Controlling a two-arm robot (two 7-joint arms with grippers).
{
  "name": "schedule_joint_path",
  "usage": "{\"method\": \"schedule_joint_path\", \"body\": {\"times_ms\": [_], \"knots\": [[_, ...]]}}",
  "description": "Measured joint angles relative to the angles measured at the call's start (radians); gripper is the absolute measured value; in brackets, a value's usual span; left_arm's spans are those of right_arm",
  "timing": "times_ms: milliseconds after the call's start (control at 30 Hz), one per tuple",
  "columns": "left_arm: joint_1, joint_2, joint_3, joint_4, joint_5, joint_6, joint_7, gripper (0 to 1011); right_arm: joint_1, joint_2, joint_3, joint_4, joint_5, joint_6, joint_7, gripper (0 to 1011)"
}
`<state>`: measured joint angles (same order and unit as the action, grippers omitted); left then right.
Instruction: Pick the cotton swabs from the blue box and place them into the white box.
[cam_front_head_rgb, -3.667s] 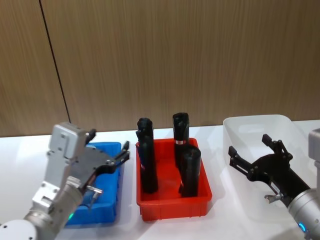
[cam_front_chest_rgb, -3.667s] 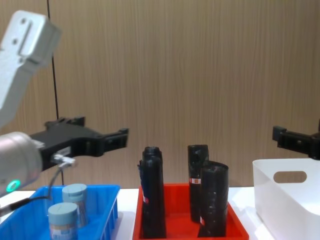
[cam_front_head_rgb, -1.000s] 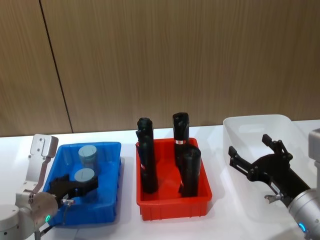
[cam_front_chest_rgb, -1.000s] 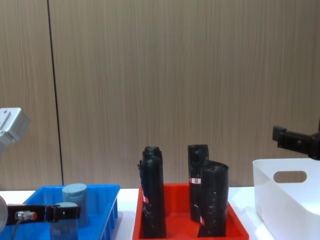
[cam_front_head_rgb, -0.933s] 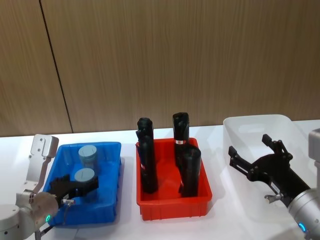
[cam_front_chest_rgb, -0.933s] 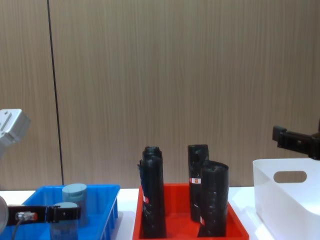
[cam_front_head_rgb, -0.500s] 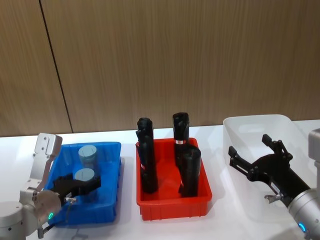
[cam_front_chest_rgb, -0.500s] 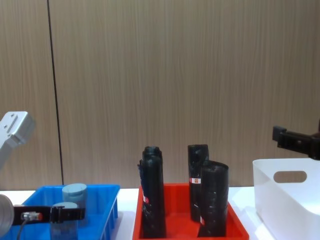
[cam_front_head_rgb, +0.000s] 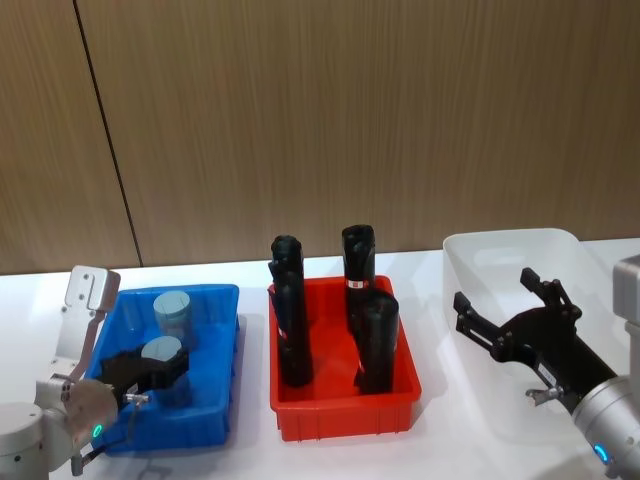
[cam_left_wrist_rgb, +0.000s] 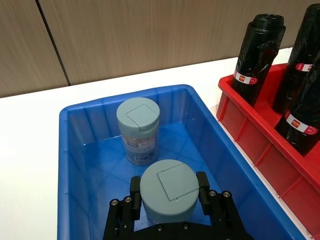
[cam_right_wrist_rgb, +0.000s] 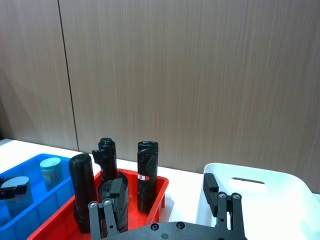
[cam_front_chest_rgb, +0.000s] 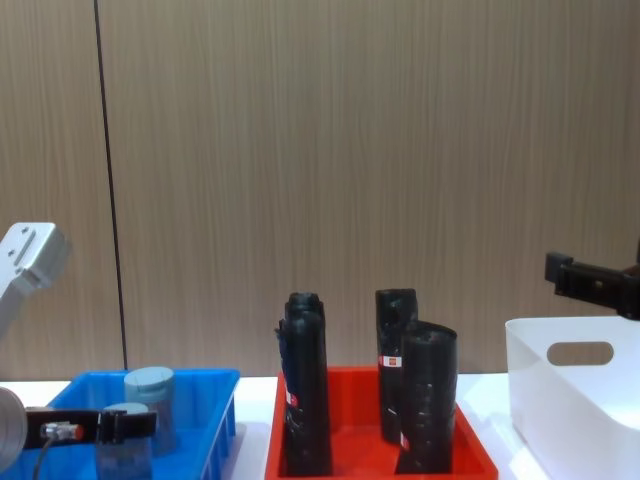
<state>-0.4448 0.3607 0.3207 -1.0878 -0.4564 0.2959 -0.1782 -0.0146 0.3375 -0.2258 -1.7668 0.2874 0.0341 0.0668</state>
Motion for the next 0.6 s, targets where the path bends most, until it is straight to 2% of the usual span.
{"method": "schedule_joint_path", "body": {"times_ms": [267, 600], "knots": [[0.011, 0.005, -0.005, -0.015, 0.001, -0.022, 0.007, 665, 0.000, 0.000, 0.000, 0.000, 0.000, 0.000, 0.000, 1002], [0.042, 0.023, -0.015, -0.082, -0.003, -0.090, -0.006, 665, 0.000, 0.000, 0.000, 0.000, 0.000, 0.000, 0.000, 1002]]}}
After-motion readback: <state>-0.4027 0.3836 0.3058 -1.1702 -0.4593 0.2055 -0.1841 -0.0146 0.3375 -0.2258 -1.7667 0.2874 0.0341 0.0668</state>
